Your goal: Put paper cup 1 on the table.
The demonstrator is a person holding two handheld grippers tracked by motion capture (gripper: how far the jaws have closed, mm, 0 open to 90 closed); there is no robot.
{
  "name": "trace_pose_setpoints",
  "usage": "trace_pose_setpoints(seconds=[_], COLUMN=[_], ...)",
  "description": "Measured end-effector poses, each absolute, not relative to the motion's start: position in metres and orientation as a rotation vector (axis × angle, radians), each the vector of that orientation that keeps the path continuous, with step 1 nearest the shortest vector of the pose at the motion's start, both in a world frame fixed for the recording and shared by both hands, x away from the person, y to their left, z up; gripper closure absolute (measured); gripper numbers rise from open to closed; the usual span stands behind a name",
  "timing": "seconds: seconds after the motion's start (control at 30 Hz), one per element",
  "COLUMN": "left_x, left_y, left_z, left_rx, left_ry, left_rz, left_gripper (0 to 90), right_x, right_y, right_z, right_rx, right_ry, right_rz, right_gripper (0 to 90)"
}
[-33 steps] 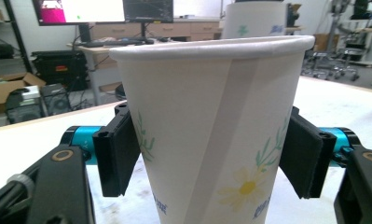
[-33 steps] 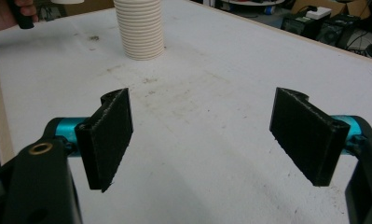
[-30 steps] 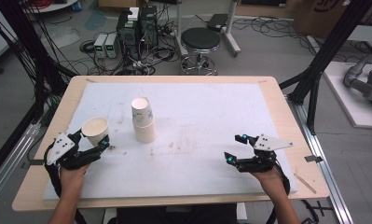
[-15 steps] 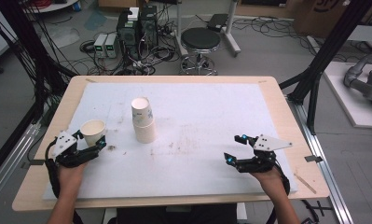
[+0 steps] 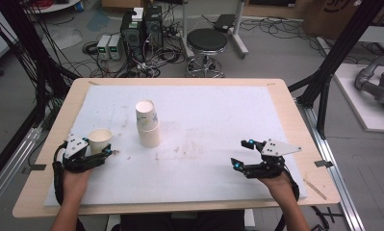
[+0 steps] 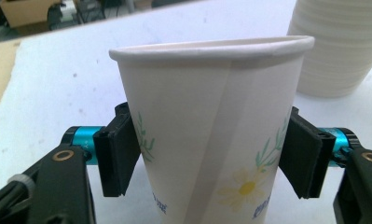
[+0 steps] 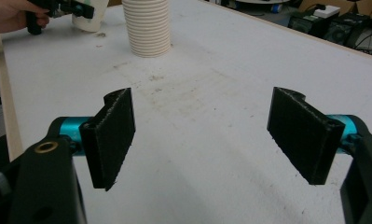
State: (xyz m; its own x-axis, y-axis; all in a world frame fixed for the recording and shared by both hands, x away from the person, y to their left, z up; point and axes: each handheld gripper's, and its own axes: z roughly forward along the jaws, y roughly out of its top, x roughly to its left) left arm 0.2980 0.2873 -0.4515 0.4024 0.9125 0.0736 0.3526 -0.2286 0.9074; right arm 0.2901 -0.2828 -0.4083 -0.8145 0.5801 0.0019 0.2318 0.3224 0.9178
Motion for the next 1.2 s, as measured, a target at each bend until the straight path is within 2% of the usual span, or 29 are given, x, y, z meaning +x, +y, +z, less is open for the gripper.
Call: trace_pose_setpoints(seconds=[0.5, 0.77, 1.2], left_x=[0.286, 0.278, 0.266], left_y=[0.291, 0.297, 0.299], left_z=[-0.452, -0.45, -0.424], left_rx=[1.814, 1.74, 1.596], left_ry=[1.197, 1.217, 1.159], left_rz=[0.747, 0.714, 0.783], left_gripper=[28.2, 17.3, 16.8], right_x=[0.29, 0.29, 0.291], right_y=[-0.283, -0.282, -0.282], right_z=[-0.407, -0.407, -0.408], right_rx=[0.735, 0.739, 0.741], right_ry=[2.276, 2.289, 2.293], right_rz=[1.487, 1.482, 1.485], right_gripper=[22.2, 21.7, 21.4])
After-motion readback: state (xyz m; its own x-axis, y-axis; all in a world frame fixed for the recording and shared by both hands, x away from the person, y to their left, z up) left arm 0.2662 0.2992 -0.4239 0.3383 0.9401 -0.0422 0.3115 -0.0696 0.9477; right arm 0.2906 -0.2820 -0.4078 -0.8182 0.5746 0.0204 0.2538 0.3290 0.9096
